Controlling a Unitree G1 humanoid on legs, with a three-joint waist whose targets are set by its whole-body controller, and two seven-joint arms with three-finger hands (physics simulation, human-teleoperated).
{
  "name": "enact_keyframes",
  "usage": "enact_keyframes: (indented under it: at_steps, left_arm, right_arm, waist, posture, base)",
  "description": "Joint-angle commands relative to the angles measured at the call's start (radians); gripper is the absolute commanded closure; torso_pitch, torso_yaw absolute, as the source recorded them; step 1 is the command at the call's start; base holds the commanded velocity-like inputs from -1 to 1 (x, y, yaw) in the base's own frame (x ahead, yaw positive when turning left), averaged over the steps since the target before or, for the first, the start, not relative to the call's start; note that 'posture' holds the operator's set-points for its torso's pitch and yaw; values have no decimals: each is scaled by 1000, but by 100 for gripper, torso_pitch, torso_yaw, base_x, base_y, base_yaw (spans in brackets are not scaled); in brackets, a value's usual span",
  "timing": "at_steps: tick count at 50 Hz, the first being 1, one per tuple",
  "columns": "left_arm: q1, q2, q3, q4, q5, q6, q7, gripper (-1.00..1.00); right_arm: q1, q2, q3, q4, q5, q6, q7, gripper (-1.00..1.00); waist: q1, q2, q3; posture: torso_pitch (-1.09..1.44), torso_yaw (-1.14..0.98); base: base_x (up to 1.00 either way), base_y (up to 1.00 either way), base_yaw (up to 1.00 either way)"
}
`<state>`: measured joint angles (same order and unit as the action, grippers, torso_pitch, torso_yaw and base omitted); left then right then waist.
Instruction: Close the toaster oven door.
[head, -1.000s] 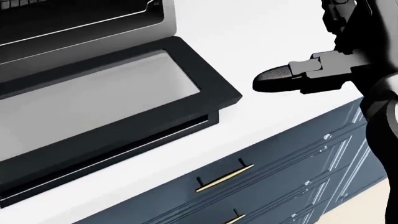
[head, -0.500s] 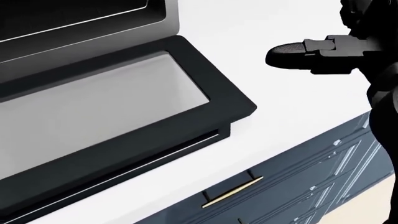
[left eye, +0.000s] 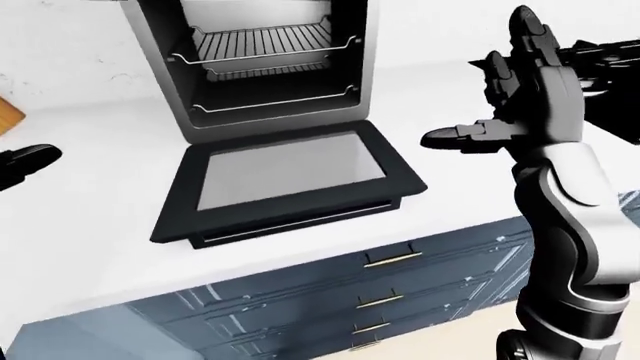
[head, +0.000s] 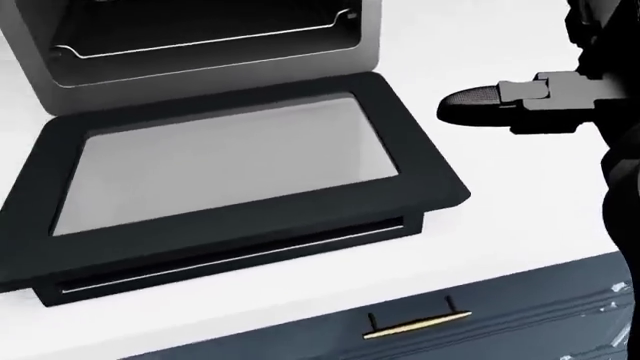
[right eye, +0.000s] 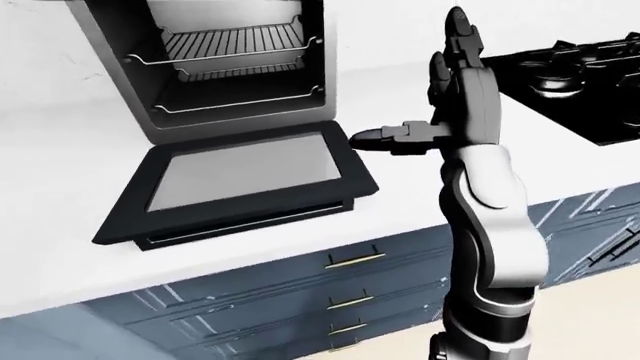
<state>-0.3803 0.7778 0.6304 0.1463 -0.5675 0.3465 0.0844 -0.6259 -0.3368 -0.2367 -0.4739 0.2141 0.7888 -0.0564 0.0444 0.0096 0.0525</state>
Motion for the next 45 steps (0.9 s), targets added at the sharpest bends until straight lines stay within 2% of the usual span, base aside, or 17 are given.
enact_keyframes:
  at_steps: [1,6,7,8,9,10,12,15,17,19,20,25,28,33,35,39,45]
  left_arm:
    - [-24,30,19,-32,0,-19,-1,-100]
    - [-37,34,12,-27,2,-17,2,-100]
    - [-29,30,15,-39,0,-13,2,-100]
    - [-29,28,14,-41,1,-13,1,-100]
    - [-30,29,14,-41,1,-12,0,-100]
    - [-30,30,16,-47,-2,-5,0,-100]
    - [-30,30,18,-49,-2,-4,-1,-100]
    - [-30,27,14,-46,2,-9,-4,-100]
    - [-31,26,14,-49,2,-6,-5,-100]
    - [-30,25,15,-52,2,-5,-5,-100]
    - [-29,25,15,-52,3,-5,-5,-100]
    - [-30,23,15,-54,6,-11,-5,-100]
    - [-28,21,15,-53,10,-20,-8,-100]
    - [-15,22,33,-72,-23,-33,-31,-100]
    - [-14,23,30,-66,-18,-44,-34,-100]
    - [-13,24,34,-77,-35,-30,-37,-100]
    - [-9,25,30,-69,-22,-35,-44,-100]
  right_arm:
    - [-33,-6,4,-32,-6,-28,5,-100]
    - [-41,-1,-3,-16,-9,-33,-5,-100]
    - [-42,5,-8,-17,-3,-28,-14,-100]
    - [-50,11,-16,-16,1,-11,-38,-100]
    - [-48,5,-10,-16,-2,-11,-45,-100]
    - [-46,-5,3,-8,-14,28,-50,-100]
    - [-62,28,-38,-12,40,85,-75,-100]
    - [-78,12,-39,19,55,64,-119,-100]
    - [-80,4,-42,13,81,77,-141,-100]
    - [-76,-12,-35,7,91,77,-149,-100]
    - [-77,-22,-30,7,88,81,-150,-100]
    - [-79,-36,-51,14,117,95,-148,-100]
    - [-73,-46,-54,9,144,99,-151,-100]
    - [-40,-75,4,6,45,59,-92,-100]
    - [-37,-44,-18,-17,64,82,-58,-100]
    - [-22,-47,0,-36,12,77,-13,-100]
    - [-39,-29,-24,-50,32,101,-2,-100]
  waist:
    - [3,2,-22]
    - [-7,43,-10]
    - [-7,63,-16]
    - [-3,99,-31]
    - [-5,90,-25]
    - [-33,86,-2]
    - [-29,69,-2]
    - [-40,42,18]
    - [-36,15,17]
    - [-26,-32,-2]
    - [-24,-9,6]
    - [-41,16,-14]
    - [-43,25,-14]
    - [-45,25,-19]
    - [-47,25,-21]
    - [-46,22,-27]
    - [-46,18,-31]
  posture:
    - [0,0]
    - [0,0]
    - [0,0]
    - [0,0]
    - [0,0]
    - [0,0]
    - [0,0]
    - [0,0]
    - [0,0]
    - [0,0]
    - [0,0]
    - [0,0]
    - [0,0]
    - [0,0]
    - [0,0]
    - [0,0]
    - [0,0]
  base:
    - [0,0,100]
    - [0,0,100]
    - [0,0,100]
    - [0,0,100]
    - [0,0,80]
    - [0,0,0]
    - [0,0,0]
    - [0,0,0]
    - [0,0,0]
    - [0,0,0]
    - [0,0,0]
    - [0,0,0]
    - [0,0,0]
    - [0,0,0]
    - [0,0,0]
    - [0,0,0]
    - [0,0,0]
